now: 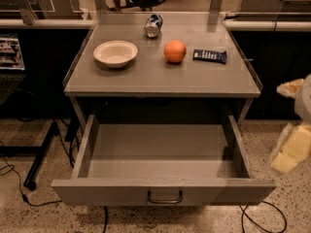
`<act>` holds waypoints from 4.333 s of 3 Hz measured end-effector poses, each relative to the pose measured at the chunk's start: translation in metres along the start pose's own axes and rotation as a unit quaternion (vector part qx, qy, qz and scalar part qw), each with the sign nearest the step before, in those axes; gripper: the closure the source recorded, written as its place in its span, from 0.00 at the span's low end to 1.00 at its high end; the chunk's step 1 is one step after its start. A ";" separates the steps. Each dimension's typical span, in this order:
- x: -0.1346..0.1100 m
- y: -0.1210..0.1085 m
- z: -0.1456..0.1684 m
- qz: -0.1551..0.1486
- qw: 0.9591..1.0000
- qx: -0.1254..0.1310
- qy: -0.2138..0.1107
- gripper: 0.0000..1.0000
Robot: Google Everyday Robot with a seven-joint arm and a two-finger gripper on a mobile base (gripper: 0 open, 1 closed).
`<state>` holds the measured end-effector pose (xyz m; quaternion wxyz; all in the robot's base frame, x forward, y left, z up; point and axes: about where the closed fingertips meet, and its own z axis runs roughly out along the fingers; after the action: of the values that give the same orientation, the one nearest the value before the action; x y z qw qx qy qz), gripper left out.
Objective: Close top drawer
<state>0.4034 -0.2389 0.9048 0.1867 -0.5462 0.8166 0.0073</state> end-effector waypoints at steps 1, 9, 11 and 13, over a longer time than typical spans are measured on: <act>0.040 0.031 0.036 0.085 0.996 0.005 -0.031 0.00; 0.124 0.082 0.157 0.245 0.963 -0.030 -0.107 1.00; 0.145 0.049 0.207 0.287 0.946 -0.030 -0.145 1.00; 0.135 0.011 0.238 0.284 0.940 -0.048 -0.181 1.00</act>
Offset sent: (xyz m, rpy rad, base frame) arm -0.0929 -0.0414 -0.1804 0.2854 0.0428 -0.4615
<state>0.4188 -0.3033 0.6386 0.2951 -0.2894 0.8889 0.1975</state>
